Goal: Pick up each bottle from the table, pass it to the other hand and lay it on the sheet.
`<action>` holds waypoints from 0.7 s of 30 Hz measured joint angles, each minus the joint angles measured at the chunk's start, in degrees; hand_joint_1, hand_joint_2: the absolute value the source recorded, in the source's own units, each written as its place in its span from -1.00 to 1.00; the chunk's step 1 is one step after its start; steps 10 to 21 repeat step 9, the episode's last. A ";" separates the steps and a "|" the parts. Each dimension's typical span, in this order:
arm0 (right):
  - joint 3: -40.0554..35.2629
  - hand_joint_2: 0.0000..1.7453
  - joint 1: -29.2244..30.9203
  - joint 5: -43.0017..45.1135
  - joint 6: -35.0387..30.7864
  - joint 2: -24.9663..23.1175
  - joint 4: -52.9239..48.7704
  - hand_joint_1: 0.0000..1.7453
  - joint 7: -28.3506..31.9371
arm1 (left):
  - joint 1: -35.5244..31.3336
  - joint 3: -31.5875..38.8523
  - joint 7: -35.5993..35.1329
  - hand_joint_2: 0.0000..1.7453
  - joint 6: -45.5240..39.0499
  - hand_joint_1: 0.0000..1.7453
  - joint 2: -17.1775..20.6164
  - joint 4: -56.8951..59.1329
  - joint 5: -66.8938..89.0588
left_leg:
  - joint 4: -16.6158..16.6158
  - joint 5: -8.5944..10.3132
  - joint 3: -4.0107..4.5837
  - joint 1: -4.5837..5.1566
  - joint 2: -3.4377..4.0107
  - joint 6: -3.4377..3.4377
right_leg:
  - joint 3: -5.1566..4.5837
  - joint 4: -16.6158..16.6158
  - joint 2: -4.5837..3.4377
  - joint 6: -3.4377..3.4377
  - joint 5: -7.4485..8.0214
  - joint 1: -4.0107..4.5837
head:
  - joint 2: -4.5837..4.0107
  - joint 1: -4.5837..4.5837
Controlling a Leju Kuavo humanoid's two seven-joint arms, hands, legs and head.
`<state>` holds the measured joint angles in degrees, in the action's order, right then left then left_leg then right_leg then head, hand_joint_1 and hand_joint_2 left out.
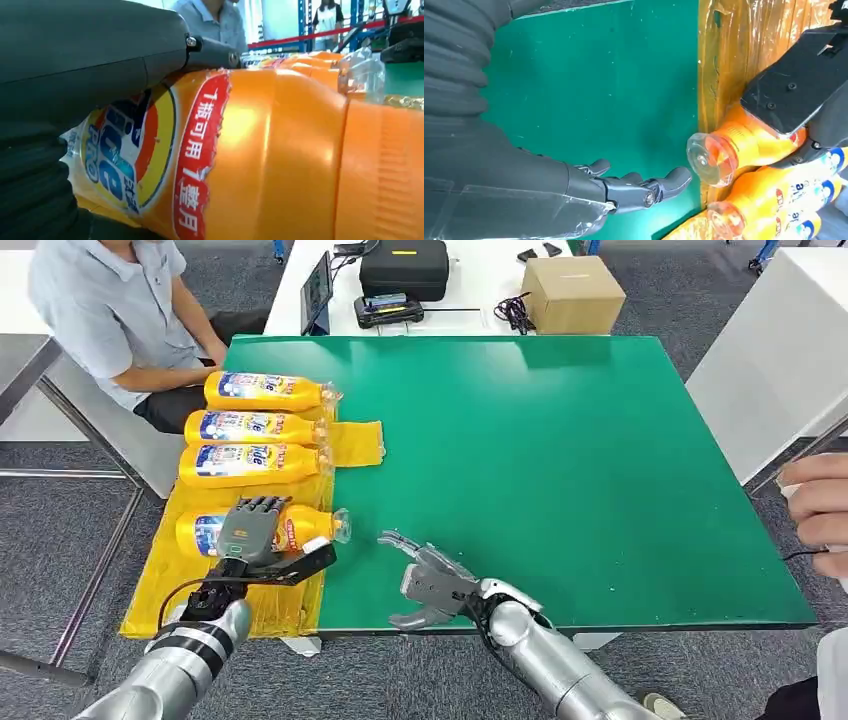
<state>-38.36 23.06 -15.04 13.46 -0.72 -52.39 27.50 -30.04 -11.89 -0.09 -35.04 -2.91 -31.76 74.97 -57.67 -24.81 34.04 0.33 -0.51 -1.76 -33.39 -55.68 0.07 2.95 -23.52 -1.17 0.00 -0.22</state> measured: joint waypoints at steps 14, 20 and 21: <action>0.74 1.00 0.02 0.02 0.00 0.02 -0.28 -1.00 0.02 | -2.29 -0.02 2.01 1.00 5.12 -1.00 0.13 2.34 -1.20 | 0.01 0.00 -0.32 0.00 -0.01 0.00 | 0.33 0.01 0.00 0.00 0.00 0.00 | 0.00 0.00; 0.74 1.00 0.02 0.02 0.00 0.02 -0.28 -1.00 0.02 | -2.29 -0.02 2.01 1.00 5.12 -1.00 0.13 2.34 -1.20 | 0.01 0.00 -0.32 0.00 -0.01 0.00 | 0.33 0.01 0.00 0.00 0.00 0.00 | 0.00 0.00; 0.74 1.00 0.02 0.02 0.00 0.02 -0.28 -1.00 0.02 | -2.29 -0.02 2.01 1.00 5.12 -1.00 0.13 2.34 -1.20 | 0.01 0.00 -0.32 0.00 -0.01 0.00 | 0.33 0.01 0.00 0.00 0.00 0.00 | 0.00 0.00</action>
